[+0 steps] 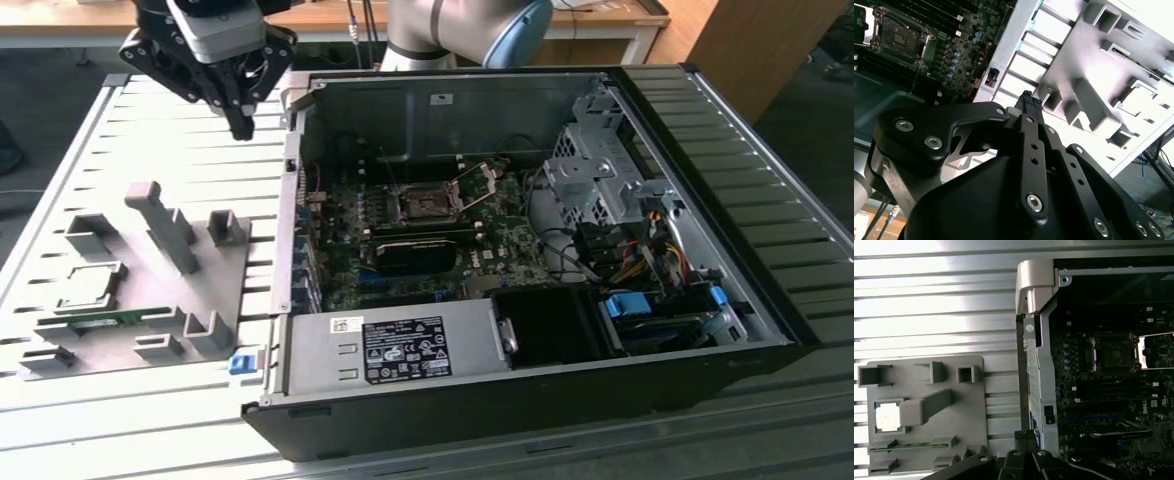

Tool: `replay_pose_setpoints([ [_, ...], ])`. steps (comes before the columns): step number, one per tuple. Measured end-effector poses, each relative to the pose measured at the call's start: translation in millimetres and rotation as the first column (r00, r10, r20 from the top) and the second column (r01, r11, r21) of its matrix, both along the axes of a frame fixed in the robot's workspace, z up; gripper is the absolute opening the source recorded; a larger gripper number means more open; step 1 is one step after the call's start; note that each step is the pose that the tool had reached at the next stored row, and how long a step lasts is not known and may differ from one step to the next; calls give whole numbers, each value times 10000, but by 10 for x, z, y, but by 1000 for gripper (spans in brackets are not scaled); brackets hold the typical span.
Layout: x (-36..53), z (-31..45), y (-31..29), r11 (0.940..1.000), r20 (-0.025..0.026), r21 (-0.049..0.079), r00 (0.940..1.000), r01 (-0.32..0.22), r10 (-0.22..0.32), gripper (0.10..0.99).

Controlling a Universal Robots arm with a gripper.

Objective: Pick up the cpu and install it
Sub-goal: 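Reach for the cpu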

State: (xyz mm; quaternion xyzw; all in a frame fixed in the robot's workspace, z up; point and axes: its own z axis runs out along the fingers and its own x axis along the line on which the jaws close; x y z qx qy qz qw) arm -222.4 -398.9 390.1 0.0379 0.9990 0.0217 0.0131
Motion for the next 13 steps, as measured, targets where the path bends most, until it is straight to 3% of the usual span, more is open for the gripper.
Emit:
replay_pose_setpoints([
  [13, -65, -2, 0, 10000, 0, -1, 10000, 0, 0, 106],
])
